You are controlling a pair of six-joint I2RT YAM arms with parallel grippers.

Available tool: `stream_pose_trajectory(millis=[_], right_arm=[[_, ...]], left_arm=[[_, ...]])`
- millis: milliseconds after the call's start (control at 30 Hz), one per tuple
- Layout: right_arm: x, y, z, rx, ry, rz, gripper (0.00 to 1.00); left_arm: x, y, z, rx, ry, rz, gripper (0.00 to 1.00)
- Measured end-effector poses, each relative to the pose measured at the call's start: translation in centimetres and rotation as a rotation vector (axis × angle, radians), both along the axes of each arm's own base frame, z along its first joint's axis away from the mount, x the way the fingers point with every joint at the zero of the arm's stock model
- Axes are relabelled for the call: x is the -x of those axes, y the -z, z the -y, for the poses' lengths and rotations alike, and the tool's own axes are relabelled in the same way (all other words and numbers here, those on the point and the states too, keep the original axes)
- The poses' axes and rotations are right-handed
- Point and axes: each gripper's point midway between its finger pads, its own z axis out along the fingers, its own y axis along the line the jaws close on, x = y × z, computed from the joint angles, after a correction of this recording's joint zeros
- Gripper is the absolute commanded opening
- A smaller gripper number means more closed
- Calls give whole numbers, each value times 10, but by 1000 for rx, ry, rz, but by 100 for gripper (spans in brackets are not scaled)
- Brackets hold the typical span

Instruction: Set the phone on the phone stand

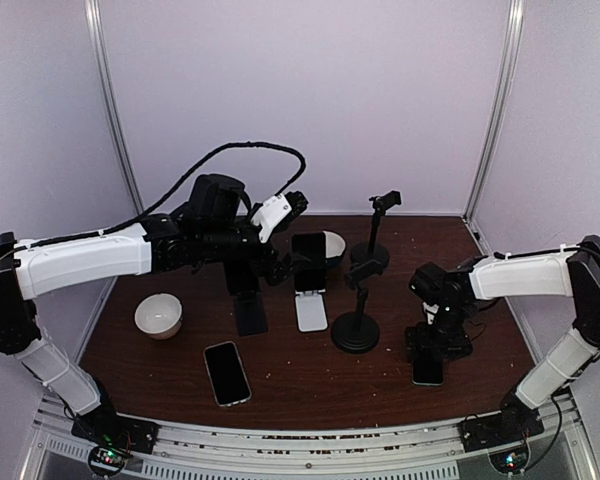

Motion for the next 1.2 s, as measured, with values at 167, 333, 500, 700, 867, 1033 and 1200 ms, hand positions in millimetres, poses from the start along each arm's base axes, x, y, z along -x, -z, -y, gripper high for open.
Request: stream_pose_trajectory(millis=[167,333,500,700,867,1033,1200], right_arm=[[-4,-2,-2,37,-28,-13,93],[-7,-1,-6,36,-53,-7,74],[-9,-2,-8,35,-61,1,72],[-12,-5,-8,57,-102,44,66],[-17,-17,-14,35,-140,156,66],[-27,-33,-21,-16,-166,302,67],[-40,-52,-30,-53,-198,464,67]], left_arm=[[0,0,0,-1,-1,0,98],[0,1,0,-2,-1,-1,98],[-1,4,1,-9,0,-7,98],[0,7,1,-11,3,-13,98],[1,7,3,3,6,-29,98],[3,2,9,48,16,-56,98],[3,6,16,85,17,-105,98]])
